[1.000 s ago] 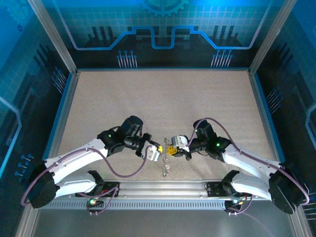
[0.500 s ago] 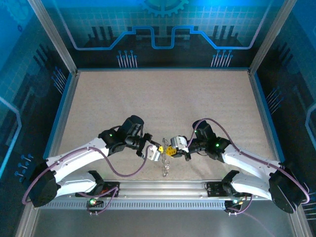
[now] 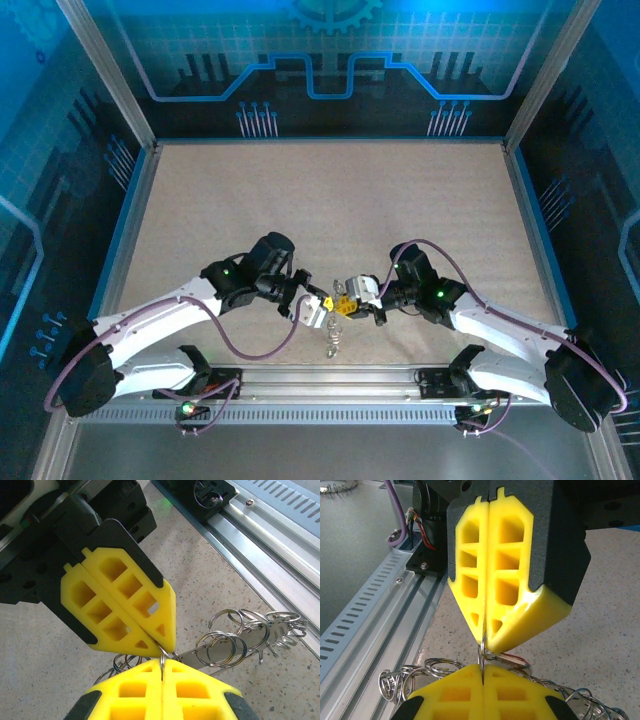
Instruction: Put the keys on the keyring
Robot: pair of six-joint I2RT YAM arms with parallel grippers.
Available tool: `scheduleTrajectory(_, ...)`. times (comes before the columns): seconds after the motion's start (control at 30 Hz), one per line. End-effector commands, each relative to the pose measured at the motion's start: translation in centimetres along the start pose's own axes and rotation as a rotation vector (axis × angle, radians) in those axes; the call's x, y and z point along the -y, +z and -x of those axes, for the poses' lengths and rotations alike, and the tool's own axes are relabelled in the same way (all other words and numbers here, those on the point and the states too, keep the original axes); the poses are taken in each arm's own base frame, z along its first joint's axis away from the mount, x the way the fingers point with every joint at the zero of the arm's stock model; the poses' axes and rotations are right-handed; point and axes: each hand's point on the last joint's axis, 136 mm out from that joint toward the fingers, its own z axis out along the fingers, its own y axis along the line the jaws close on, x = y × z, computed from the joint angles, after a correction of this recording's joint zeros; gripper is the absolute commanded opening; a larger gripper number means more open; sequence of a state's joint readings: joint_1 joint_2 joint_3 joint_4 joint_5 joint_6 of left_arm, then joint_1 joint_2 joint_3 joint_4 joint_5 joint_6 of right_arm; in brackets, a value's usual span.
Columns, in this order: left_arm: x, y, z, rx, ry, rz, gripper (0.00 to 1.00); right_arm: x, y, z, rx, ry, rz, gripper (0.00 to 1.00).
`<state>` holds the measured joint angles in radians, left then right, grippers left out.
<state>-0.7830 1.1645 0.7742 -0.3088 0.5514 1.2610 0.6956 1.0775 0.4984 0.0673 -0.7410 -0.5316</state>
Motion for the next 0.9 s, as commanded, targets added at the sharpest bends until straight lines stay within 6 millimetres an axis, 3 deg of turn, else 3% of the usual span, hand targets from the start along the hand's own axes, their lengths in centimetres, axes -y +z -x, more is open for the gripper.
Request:
scheduleTrajectory(0.0,0.9,0.0,0.9,0.034,0.022,-0.056,0.0,0.1,-0.3,1.0,0.032,-0.024,-0.016,0.0)
scheduleTrajectory(0.87,1.4,0.4,0.7,0.033,0.016,-0.049,0.0,1.4,-0.9,1.6,0.066,-0.021,-0.076,0.0)
